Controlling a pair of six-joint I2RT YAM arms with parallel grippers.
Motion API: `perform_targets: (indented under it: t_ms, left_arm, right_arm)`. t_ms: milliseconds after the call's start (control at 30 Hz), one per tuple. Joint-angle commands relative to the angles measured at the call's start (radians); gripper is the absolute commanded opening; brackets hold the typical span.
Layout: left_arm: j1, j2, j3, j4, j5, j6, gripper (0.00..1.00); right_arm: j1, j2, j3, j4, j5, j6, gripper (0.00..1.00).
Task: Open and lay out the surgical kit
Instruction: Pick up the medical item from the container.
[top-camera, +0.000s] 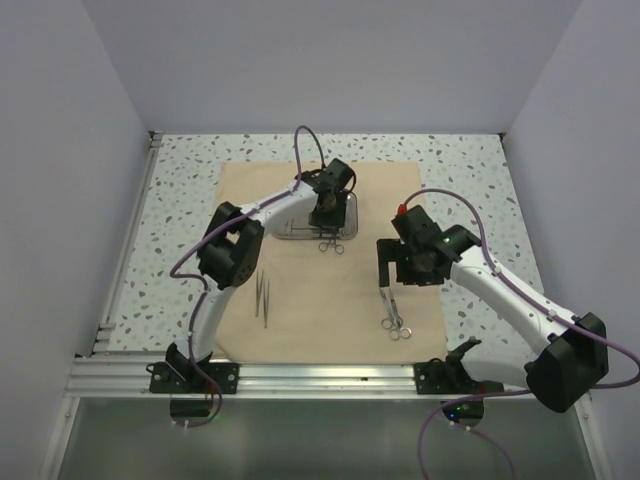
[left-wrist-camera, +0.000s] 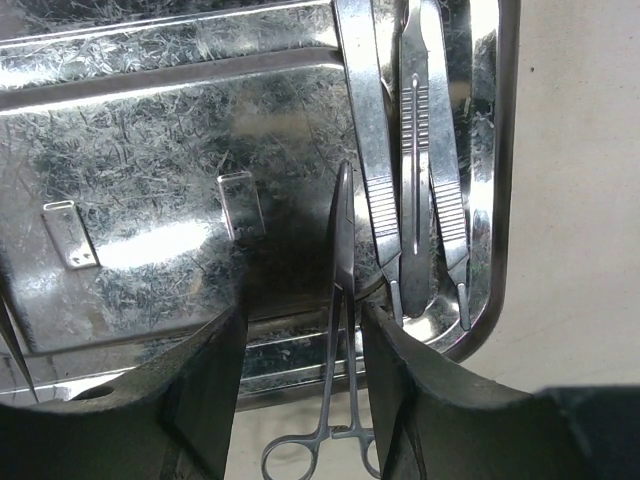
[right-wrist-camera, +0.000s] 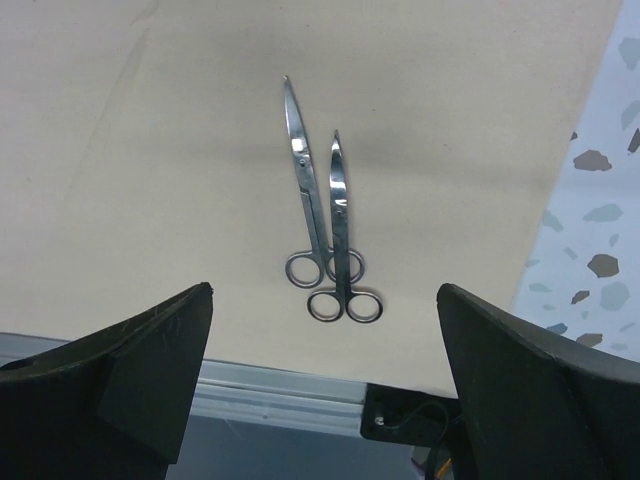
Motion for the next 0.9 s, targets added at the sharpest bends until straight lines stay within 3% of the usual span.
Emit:
perform_targets:
  t_ms: [0,100,300,467,567,600,633,867]
  left_arm:
    - [-0.004,0.003,0.005,0.038,0.012,0.013,0.53]
    - [-0.006,-0.010,-0.007,0.038,0.006,0.012,0.53]
    - [-0.007,0.041,-0.015,-0.017,0.012,0.003,0.36]
    - [-0.026,0.046,-0.087,-0.020,0.024,-0.011,0.30]
    - [-0.030,0.033,-0.124,-0.017,0.021,-0.019,0.13]
    - [-0.032,0.029,-0.128,-0.020,0.016,-0.022,0.03]
    - [-0.032,0.015,-0.130,-0.026,0.010,-0.030,0.00]
    - [-0.052,-0.149,-0.137,-0.045,-0.043,-0.131,0.00]
  right_arm:
    - [0.003,-0.005,0.026,-0.044,0.027,-0.013,0.98]
    - [0.003,-0.002,0.026,-0.037,0.026,-0.012,0.98]
    - [0.003,0.007,0.036,-0.040,0.033,-0.016,0.98]
    - [0.003,0.009,0.033,-0.038,0.043,-0.021,0.98]
    - [0.004,0.017,0.038,-0.035,0.046,-0.024,0.98]
    - [0.003,0.021,0.038,-0.028,0.044,-0.025,0.98]
    - [0.003,0.024,0.040,-0.026,0.046,-0.025,0.98]
    - [-0.014,0.052,0.150,-0.058,0.202,0.007,0.98]
